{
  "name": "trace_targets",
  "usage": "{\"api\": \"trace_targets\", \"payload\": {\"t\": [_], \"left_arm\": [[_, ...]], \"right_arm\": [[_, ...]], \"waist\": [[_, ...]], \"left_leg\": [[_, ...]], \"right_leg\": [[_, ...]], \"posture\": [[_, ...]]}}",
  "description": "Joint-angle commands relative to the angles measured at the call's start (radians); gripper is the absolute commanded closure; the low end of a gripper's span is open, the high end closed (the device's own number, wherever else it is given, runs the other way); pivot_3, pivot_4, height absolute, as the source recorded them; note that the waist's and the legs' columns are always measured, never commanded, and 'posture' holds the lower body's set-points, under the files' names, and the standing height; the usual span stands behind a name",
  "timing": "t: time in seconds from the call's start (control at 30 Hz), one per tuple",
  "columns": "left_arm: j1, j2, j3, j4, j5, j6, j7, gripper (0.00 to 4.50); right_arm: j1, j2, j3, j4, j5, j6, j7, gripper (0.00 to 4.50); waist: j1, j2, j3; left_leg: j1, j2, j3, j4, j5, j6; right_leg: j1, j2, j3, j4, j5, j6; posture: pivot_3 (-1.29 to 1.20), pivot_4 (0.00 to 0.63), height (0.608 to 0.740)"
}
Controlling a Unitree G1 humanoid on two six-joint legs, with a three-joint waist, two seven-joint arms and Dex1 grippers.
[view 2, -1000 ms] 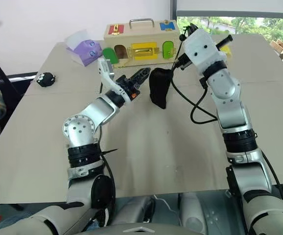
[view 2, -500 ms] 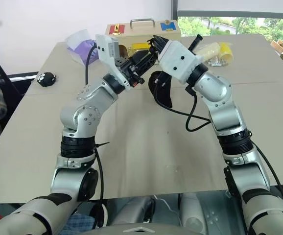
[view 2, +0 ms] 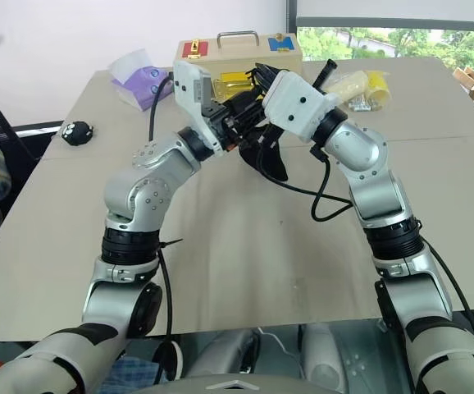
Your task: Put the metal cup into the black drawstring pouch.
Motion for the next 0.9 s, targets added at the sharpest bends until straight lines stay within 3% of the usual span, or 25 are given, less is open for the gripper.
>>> {"api": "trace_targets", "payload": {"t": [0.03,0.27,0.43,0.9], "left_arm": [[-0.014,0.032,0.002,-0.024,0.032,-0.033,-0.027,2.42],[0.002,0.099,0.017,0.050,0.091,-0.094,-0.082,2.42],[0.000,0.068,0.054,0.018,-0.002,-0.110,-0.172,2.42],[-0.017,0.042,0.048,0.040,-0.003,-0.127,-0.209,2.42]], "right_arm": [[-0.009,0.002,-0.027,-0.024,0.002,-0.006,-0.023,4.50],[-0.001,-0.003,-0.037,-0.030,-0.004,0.007,-0.044,4.50],[0.010,0.006,-0.024,-0.041,-0.010,0.021,-0.046,4.50],[0.014,0.031,-0.009,-0.050,-0.023,0.036,-0.043,4.50]], "waist": [[-0.001,0.000,0.000],[-0.002,0.000,0.000],[-0.001,0.000,0.000],[-0.003,0.000,0.000]], "left_leg": [[0.000,0.000,0.000,0.000,0.000,0.000],[0.000,0.000,0.000,-0.001,0.000,0.000],[0.000,0.000,-0.001,-0.001,0.000,0.000],[0.000,0.000,-0.001,-0.002,0.000,0.000]], "right_leg": [[0.000,0.000,0.000,0.000,0.000,0.000],[0.000,0.000,0.000,0.000,0.000,0.000],[0.000,0.000,-0.001,-0.001,0.000,0.000],[0.000,0.000,-0.001,-0.002,0.000,0.000]], "posture": [[0.00,0.150,0.710],[0.00,0.150,0.710],[0.00,0.150,0.710],[0.00,0.150,0.710]]}}
